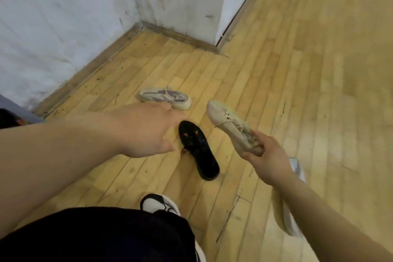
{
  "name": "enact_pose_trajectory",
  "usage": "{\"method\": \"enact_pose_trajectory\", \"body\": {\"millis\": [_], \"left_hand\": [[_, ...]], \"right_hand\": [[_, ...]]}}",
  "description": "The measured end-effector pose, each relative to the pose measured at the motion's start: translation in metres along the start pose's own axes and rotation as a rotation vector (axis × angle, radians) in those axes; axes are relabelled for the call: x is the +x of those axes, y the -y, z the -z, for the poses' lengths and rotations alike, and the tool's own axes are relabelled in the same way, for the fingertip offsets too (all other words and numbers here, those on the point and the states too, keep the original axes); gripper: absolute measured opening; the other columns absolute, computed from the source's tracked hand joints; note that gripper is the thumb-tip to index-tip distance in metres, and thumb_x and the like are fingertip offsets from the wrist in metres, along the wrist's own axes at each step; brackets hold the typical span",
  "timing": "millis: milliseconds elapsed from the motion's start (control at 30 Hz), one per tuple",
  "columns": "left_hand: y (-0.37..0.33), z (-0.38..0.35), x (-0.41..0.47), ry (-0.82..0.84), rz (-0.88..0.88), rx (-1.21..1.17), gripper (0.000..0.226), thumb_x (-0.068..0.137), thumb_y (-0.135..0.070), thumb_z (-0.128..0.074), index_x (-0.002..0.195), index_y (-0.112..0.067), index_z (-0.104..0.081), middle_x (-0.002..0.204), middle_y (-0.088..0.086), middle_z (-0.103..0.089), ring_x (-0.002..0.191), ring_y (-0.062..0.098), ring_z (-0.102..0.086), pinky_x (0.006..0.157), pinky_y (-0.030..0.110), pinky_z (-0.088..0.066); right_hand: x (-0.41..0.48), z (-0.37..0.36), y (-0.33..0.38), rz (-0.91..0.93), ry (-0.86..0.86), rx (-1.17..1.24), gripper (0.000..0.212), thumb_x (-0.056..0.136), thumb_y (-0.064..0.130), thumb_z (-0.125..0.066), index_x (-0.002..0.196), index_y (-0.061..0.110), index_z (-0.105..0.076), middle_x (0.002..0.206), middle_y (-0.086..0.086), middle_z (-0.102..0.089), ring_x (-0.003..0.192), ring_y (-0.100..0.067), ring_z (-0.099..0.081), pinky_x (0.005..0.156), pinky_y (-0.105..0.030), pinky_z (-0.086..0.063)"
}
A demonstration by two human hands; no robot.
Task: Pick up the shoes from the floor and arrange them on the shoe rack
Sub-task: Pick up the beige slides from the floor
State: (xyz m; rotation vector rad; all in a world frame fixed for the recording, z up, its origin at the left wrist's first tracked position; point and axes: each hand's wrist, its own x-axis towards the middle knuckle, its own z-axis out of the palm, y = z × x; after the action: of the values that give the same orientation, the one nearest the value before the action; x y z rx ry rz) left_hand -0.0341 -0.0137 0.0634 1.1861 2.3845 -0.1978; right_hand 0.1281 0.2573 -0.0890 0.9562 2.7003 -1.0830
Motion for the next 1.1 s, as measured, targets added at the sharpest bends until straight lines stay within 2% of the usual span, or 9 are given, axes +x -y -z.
{"method": "enact_pose_trajectory", "body": {"millis": [133, 233, 300, 533, 667, 767, 900, 1000, 1100], "left_hand": [[-0.074, 0.004, 0.029, -0.050, -0.058, -0.091, 0.078, 0.095, -0.061, -0.057, 0.160, -0.040, -0.018, 0.158, -0.002, -0.037, 0.143, 0.021, -0.040, 0.114, 0.042, -0.040], [-0.117, -0.010, 0.031, 0.029, -0.088, -0.184, 0.089, 0.094, -0.059, -0.061, 0.163, -0.041, -0.009, 0.163, -0.003, -0.030, 0.146, 0.020, -0.036, 0.114, 0.039, -0.039], [-0.123, -0.014, 0.025, 0.044, -0.114, -0.105, 0.093, 0.093, -0.061, -0.062, 0.163, -0.044, -0.004, 0.163, -0.006, -0.029, 0.147, 0.018, -0.033, 0.115, 0.040, -0.040], [-0.061, 0.010, -0.032, -0.115, 0.140, -0.313, 0.095, 0.089, -0.064, -0.066, 0.164, -0.041, -0.011, 0.172, -0.006, -0.018, 0.154, 0.014, -0.025, 0.124, 0.036, -0.026], [-0.030, 0.025, -0.125, -0.354, 0.399, -0.475, 0.082, 0.090, -0.062, -0.066, 0.159, -0.045, -0.026, 0.164, -0.014, -0.031, 0.147, 0.008, -0.034, 0.116, 0.029, -0.030], [-0.028, 0.008, -0.236, -0.607, 0.562, -0.585, 0.081, 0.085, -0.072, -0.061, 0.156, -0.053, -0.028, 0.155, -0.028, -0.036, 0.139, -0.002, -0.039, 0.112, 0.027, -0.033], [-0.052, -0.044, -0.363, -0.909, 0.853, -0.760, 0.079, 0.080, -0.078, -0.064, 0.145, -0.076, -0.019, 0.155, -0.034, -0.038, 0.137, -0.002, -0.047, 0.115, 0.042, -0.042], [-0.078, -0.094, -0.442, -1.227, 1.031, -0.844, 0.081, 0.076, -0.069, -0.067, 0.147, -0.068, -0.029, 0.143, -0.039, -0.049, 0.127, -0.007, -0.055, 0.108, 0.036, -0.048], [-0.110, -0.152, -0.511, -1.467, 1.244, -0.908, 0.079, 0.078, -0.063, -0.065, 0.152, -0.052, -0.040, 0.140, -0.029, -0.058, 0.125, -0.003, -0.059, 0.105, 0.035, -0.049]], "right_hand": [[-0.034, 0.033, -0.057, -0.087, -0.067, 0.038, 0.071, 0.087, 0.037, -0.078, 0.151, 0.034, -0.046, 0.134, 0.003, -0.054, 0.112, -0.013, -0.055, 0.095, -0.027, -0.044], [-0.051, 0.039, -0.083, -0.087, -0.062, 0.079, 0.069, 0.085, 0.039, -0.078, 0.148, 0.036, -0.049, 0.127, 0.001, -0.057, 0.110, -0.016, -0.060, 0.094, -0.031, -0.052], [-0.063, 0.036, -0.086, -0.065, -0.046, 0.082, 0.068, 0.087, 0.036, -0.077, 0.149, 0.037, -0.047, 0.127, 0.001, -0.058, 0.105, -0.014, -0.061, 0.089, -0.029, -0.053], [-0.083, 0.020, 0.018, 0.272, 0.181, 0.188, 0.067, 0.088, 0.042, -0.076, 0.147, 0.043, -0.046, 0.131, 0.017, -0.052, 0.113, -0.003, -0.052, 0.096, -0.021, -0.042], [-0.087, 0.018, 0.138, 0.571, 0.222, 0.266, 0.066, 0.084, 0.042, -0.079, 0.144, 0.041, -0.052, 0.128, 0.021, -0.052, 0.111, 0.002, -0.047, 0.096, -0.015, -0.038], [-0.114, 0.022, 0.232, 0.799, 0.393, 0.292, 0.065, 0.082, 0.046, -0.079, 0.141, 0.049, -0.053, 0.123, 0.029, -0.052, 0.109, 0.007, -0.052, 0.093, -0.014, -0.041], [-0.190, 0.007, 0.329, 1.082, 0.639, 0.262, 0.066, 0.082, 0.048, -0.080, 0.141, 0.054, -0.050, 0.128, 0.031, -0.053, 0.113, 0.012, -0.053, 0.092, -0.017, -0.044], [-0.280, -0.032, 0.383, 1.309, 0.824, 0.147, 0.062, 0.085, 0.049, -0.078, 0.139, 0.057, -0.049, 0.124, 0.029, -0.050, 0.105, 0.013, -0.051, 0.085, -0.010, -0.038], [-0.377, -0.078, 0.410, 1.500, 0.979, -0.068, 0.069, 0.084, 0.058, -0.072, 0.145, 0.059, -0.040, 0.132, 0.016, -0.047, 0.113, -0.004, -0.050, 0.095, -0.025, -0.040]]}}
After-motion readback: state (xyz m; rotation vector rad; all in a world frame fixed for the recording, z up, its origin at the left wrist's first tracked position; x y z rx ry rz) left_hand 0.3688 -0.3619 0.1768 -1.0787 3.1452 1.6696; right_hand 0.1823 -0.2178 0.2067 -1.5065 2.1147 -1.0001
